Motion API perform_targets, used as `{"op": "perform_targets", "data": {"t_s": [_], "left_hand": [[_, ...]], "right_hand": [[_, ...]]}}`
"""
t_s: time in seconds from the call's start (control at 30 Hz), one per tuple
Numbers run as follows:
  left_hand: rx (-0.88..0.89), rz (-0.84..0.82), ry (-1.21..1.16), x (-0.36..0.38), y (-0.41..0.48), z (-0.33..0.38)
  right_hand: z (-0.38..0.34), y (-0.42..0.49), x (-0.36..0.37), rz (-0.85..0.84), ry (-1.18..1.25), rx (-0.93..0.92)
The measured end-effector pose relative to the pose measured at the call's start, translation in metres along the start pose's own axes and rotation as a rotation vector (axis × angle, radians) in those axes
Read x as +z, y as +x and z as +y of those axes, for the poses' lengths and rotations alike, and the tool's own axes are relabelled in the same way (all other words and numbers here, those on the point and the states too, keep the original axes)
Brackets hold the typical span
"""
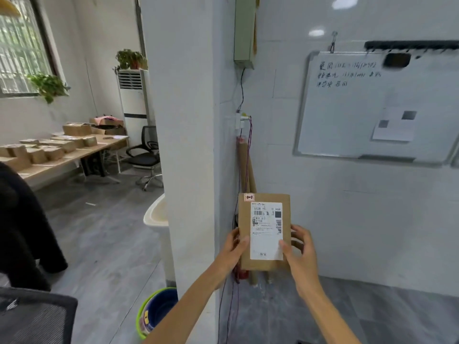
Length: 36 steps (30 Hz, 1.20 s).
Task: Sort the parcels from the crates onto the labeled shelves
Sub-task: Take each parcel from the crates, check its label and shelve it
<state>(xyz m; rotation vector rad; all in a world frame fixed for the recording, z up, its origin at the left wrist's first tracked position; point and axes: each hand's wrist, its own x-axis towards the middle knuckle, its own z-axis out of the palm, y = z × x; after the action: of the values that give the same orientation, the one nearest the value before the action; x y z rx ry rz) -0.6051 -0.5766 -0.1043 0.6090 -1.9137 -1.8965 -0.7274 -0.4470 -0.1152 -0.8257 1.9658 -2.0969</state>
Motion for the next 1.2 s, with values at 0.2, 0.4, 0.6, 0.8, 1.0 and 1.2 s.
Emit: {"op": "perform_targets", "data": {"t_s": [0.2, 0.4, 0.6, 0.8, 1.0, 1.2], "left_hand": [[0.043, -0.045, 0.005, -0.016, -0.034, 0.007], [0.077, -0.111, 0.012, 0.001, -0.06, 0.014], [0.162, -0.248, 0.015, 0.074, -0.068, 0.038], [0.205, -0.401, -0.044, 0.201, -0.068, 0.047], [0.23, -0.576, -0.064, 0.329, -0.066, 0.062], [0.247, -0.639, -0.07, 0.411, -0.062, 0.066]], "right_hand": [[-0.02, -0.039, -0.002, 0.023, 0.025, -0.017], [-0.038, -0.078, -0.029, 0.08, 0.008, -0.053], [-0.065, -0.104, -0.104, 0.199, -0.037, -0.091], [-0.093, -0.128, -0.223, 0.336, -0.124, -0.14], [-0.115, -0.146, -0.34, 0.484, -0.24, -0.177], [-0.12, -0.156, -0.397, 0.633, -0.3, -0.168]]}}
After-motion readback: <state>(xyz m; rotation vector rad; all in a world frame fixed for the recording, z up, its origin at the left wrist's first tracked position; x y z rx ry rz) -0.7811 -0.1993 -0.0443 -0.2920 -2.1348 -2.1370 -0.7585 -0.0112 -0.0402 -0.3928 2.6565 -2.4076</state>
